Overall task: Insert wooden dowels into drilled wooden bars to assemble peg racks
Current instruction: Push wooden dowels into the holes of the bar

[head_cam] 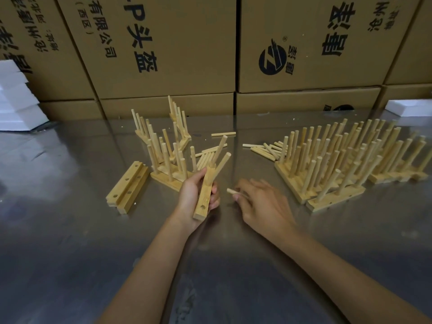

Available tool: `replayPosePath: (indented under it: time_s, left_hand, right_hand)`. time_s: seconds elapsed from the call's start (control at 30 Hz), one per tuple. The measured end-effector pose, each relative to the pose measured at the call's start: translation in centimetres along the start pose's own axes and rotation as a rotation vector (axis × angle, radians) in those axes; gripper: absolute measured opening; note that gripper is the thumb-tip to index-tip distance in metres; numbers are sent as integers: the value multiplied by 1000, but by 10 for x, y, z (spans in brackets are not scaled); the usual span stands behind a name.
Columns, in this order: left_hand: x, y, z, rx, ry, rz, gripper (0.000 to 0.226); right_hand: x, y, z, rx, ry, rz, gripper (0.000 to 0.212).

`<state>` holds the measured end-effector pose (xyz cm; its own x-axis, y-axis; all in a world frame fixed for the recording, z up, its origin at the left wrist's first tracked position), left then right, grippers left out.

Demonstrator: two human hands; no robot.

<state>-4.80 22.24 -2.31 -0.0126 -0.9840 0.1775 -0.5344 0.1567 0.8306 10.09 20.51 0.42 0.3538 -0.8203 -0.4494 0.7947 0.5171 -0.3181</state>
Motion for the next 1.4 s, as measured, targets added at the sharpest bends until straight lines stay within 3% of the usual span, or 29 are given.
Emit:
replayPosePath:
  time_s: [0.2,0.33,0.77,0.97,1.2,1.3,1.4]
  left_hand:
    - [3,-3,4,-131,174,-80,21]
    - [10,0,-4,-253,217,-197,27]
    - [7,-3,-6,-339,246,-279,35]
    - [6,-4,-5,-331,265,-274,34]
    - [10,-2,-4,-305,303,-281,24]
    - [10,0,-6,-340,295,-346,37]
    - [11,0,-2,-344,354,-323,39]
  right_hand:
    - [39,-27,33,-271,41,95,15]
    - [44,-39,35,-226,70,160,15]
    - [40,-49,35,-209,34,282,10]
    - [32,-46,29,-278,-12,176,10]
    - [25,-27,18,-570,-93,-82,7]
    - [22,-17,26,-691,-103,-149,22]
    - [23,-8,34,-809,-59,-187,21]
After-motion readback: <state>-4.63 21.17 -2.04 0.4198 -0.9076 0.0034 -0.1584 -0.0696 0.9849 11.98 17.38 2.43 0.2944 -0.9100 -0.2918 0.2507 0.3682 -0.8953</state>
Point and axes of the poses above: each hand's wrist, its own x-axis away from the middle knuckle, its own z-axis out of the back of the hand, y = z × x, the point moved 6 cm from there along -x, towards the middle knuckle
